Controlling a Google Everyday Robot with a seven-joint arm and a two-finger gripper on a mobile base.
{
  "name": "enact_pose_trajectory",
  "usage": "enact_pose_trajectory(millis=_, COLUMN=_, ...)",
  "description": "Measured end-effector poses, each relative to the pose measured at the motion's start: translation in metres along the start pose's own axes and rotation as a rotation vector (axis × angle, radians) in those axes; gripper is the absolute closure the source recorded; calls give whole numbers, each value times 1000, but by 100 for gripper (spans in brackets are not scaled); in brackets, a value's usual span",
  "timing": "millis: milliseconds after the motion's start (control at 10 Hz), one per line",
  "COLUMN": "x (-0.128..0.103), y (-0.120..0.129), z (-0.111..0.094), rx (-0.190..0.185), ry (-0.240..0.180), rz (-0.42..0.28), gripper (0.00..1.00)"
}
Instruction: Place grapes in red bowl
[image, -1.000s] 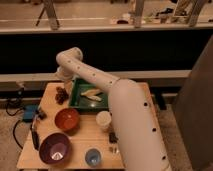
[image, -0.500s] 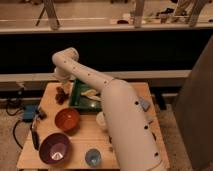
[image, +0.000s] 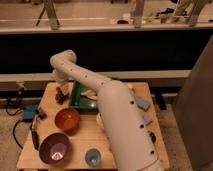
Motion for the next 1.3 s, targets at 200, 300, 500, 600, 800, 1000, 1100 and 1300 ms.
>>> enact_pose_trajectory(millis=200, x=0, y=3, z=7, rx=-17, ry=7, rz=-1, gripper=20)
enact_pose_trajectory(millis=300, x=0, y=5, z=12, rx=-25, ry=12, rz=1, gripper=20)
enact_pose_trajectory(millis=500, x=0, y=10, z=19, rx=-33, ry=24, rz=1, gripper=20)
enact_pose_trajectory(millis=600, x=0, y=11, z=21, rx=-32, ry=25, rz=0, gripper=20)
enact_pose_trajectory(millis=800, x=-1, y=13, z=24, rx=-32, ry=23, rz=-5, gripper=20)
enact_pose_trajectory(millis=1000, x=0, y=13, z=28, rx=-39, ry=25, rz=-17, gripper=20)
enact_pose_trajectory(millis=1100, x=0, y=13, z=29, rx=-42, ry=25, rz=-21, gripper=20)
enact_pose_trajectory(millis=1300, x=-1, y=11, z=31, rx=-46, ry=27, rz=-27, gripper=20)
